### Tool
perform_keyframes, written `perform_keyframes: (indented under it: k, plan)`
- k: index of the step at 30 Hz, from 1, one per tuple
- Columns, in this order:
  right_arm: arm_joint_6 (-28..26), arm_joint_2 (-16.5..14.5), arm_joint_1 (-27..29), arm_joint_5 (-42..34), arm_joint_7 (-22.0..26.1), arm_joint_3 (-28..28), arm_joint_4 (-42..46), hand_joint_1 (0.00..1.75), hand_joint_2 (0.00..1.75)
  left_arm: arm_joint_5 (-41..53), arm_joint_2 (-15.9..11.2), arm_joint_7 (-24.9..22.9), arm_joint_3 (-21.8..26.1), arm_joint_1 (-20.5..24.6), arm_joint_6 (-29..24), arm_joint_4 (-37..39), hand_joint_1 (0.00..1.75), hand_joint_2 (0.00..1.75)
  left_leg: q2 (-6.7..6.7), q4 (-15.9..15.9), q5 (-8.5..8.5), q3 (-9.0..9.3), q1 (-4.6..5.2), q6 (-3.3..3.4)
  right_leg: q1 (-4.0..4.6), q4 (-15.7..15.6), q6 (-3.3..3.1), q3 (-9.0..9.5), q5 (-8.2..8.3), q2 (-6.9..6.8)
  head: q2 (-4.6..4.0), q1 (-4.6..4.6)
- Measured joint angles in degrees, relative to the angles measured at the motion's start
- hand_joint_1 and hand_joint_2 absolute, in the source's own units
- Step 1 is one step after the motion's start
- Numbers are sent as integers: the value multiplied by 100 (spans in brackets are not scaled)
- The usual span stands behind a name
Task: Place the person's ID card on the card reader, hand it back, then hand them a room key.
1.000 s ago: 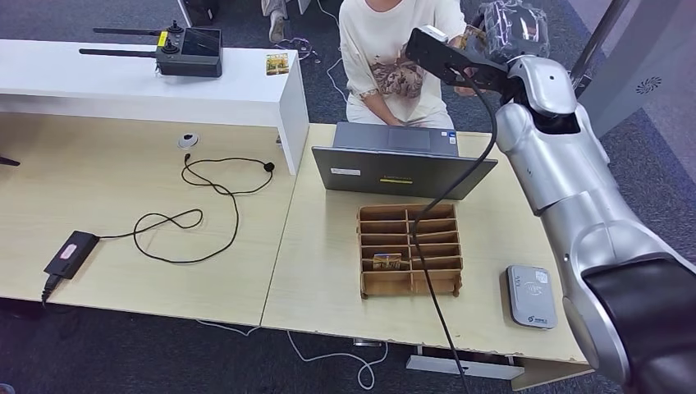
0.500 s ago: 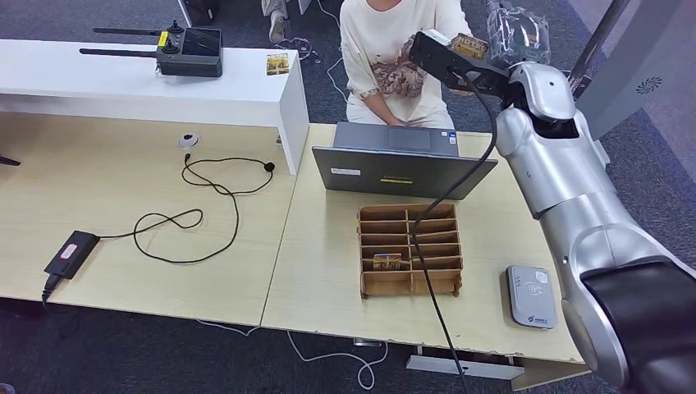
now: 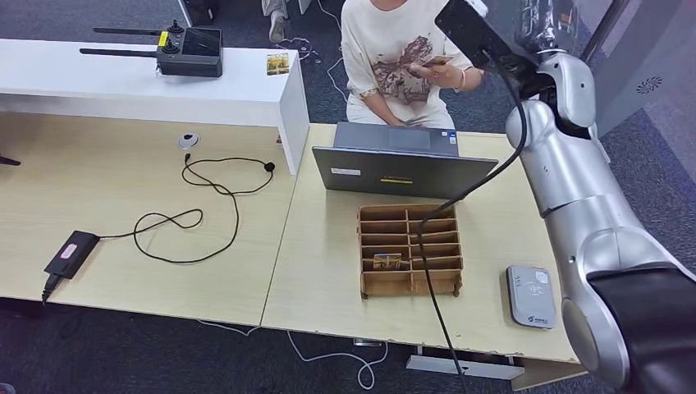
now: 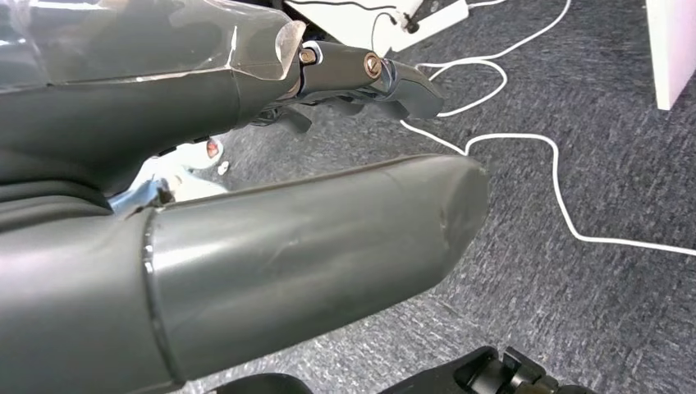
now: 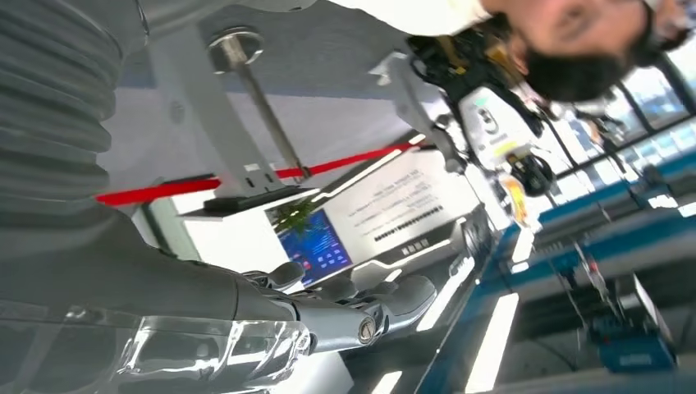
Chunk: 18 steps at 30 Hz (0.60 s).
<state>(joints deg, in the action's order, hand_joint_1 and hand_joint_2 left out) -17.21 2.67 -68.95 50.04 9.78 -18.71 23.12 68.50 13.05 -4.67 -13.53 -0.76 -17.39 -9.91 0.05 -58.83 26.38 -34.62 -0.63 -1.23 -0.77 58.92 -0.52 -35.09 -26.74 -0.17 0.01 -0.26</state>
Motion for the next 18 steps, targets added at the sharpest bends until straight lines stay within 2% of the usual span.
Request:
perform_keyframes:
  k: [4,8,14,18]
  plan:
    - [-295,22,337,-591,601,373,480,0,175,-68,47,-37,0,0,-47,1,0,0,0,0,0,1,0,0,0,-2,0,0,0,0,-1,-1]
    - [-325,211,1042,-965,846,582,1357,0,175,-104,54,-53,0,-1,-78,1,0,0,-5,-1,1,2,0,1,0,-7,2,2,-1,-6,1,-2]
    - [-203,834,2931,-1426,890,1008,3697,0,175,-82,65,-180,-1,-12,-96,1,0,0,-38,-1,12,-5,0,7,1,-16,9,12,-11,-38,-1,-1]
    - [-103,1087,4207,-1453,971,1413,5119,0,175,-86,65,-228,-2,-15,-94,1,0,0,-31,0,27,-7,0,15,0,-19,9,13,-20,-34,-1,-1]
